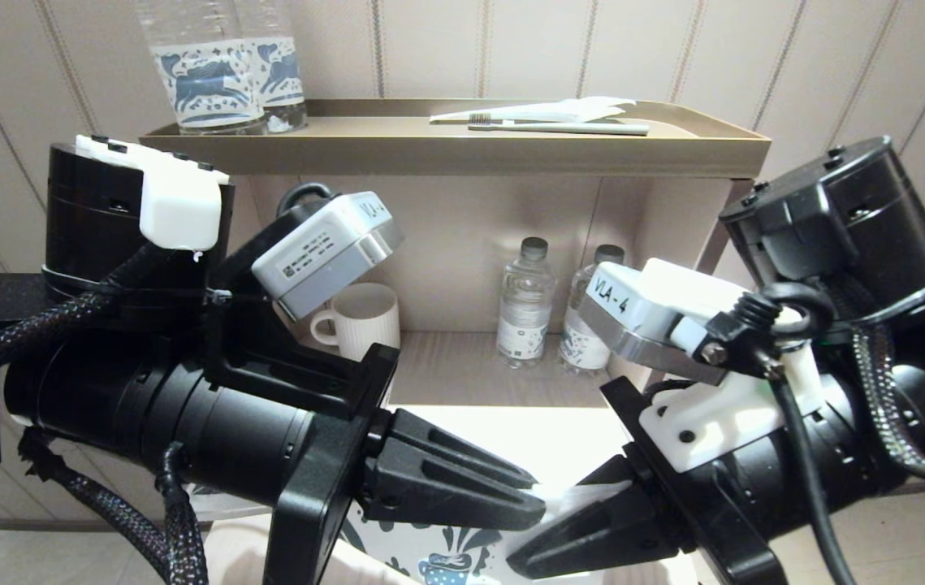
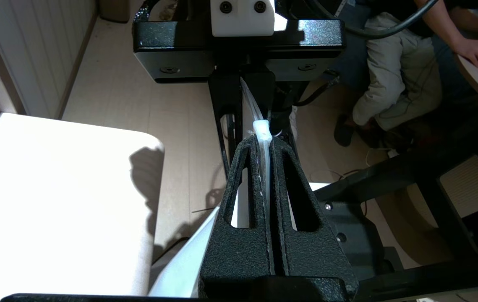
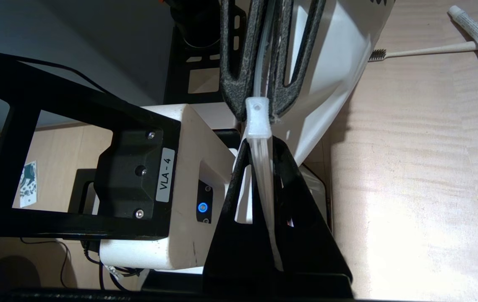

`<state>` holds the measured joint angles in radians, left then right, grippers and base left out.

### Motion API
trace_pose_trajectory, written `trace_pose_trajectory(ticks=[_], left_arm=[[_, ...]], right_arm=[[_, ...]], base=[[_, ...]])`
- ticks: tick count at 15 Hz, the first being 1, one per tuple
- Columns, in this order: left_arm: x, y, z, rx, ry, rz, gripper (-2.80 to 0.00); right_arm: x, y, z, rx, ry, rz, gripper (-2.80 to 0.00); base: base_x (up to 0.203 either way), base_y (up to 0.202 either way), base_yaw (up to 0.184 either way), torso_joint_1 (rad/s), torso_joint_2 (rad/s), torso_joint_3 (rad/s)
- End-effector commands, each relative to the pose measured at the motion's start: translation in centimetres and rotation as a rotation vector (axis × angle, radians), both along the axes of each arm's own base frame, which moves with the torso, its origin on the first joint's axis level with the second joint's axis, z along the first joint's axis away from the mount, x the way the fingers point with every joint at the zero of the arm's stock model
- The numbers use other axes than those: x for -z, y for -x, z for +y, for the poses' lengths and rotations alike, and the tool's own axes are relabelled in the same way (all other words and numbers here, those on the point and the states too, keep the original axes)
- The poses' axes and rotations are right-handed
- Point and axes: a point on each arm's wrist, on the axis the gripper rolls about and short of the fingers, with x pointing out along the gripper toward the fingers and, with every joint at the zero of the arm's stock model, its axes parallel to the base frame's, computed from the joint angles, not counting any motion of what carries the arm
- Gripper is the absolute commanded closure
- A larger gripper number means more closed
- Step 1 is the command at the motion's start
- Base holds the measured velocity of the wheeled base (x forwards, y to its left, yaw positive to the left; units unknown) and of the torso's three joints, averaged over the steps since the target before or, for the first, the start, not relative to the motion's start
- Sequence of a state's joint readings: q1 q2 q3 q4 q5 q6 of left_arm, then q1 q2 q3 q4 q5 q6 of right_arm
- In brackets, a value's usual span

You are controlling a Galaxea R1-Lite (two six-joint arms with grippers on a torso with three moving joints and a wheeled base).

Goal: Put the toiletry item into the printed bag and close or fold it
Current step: Open the storage bag

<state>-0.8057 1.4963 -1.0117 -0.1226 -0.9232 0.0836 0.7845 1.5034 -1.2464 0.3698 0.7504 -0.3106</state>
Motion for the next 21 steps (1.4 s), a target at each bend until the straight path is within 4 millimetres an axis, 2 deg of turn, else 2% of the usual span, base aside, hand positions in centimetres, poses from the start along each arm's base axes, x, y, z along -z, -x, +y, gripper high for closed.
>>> trace_pose_trajectory(ticks=[1, 14, 20, 21], left_arm=[[-0.1, 0.0, 0.0, 0.004, 0.004, -0.002, 0.00], [0.1, 0.8, 1.9, -0.066, -0.004, -0.018, 0.00], [0.2, 0.4, 1.5, -0.065, -0.010, -0.012, 0.00], [0.1, 0.4, 1.5, -0.066, -0.008, -0.015, -2.80]], right_arm=[[0.0, 0.3, -0.3, -0.004, -0.001, 0.001, 0.00], [0.3, 1.7, -2.5, 0.020, -0.001, -0.003, 0.00], [0.4, 1.3, -1.6, 0.007, 0.005, 0.005, 0.00], [0.5, 1.3, -1.6, 0.006, 0.007, 0.006, 0.00]], base=[[0.000, 0.000, 0.000, 0.000, 0.00, 0.000], [0.000, 0.000, 0.000, 0.000, 0.00, 0.000], [0.000, 0.000, 0.000, 0.000, 0.00, 0.000], [0.000, 0.000, 0.000, 0.000, 0.00, 0.000]])
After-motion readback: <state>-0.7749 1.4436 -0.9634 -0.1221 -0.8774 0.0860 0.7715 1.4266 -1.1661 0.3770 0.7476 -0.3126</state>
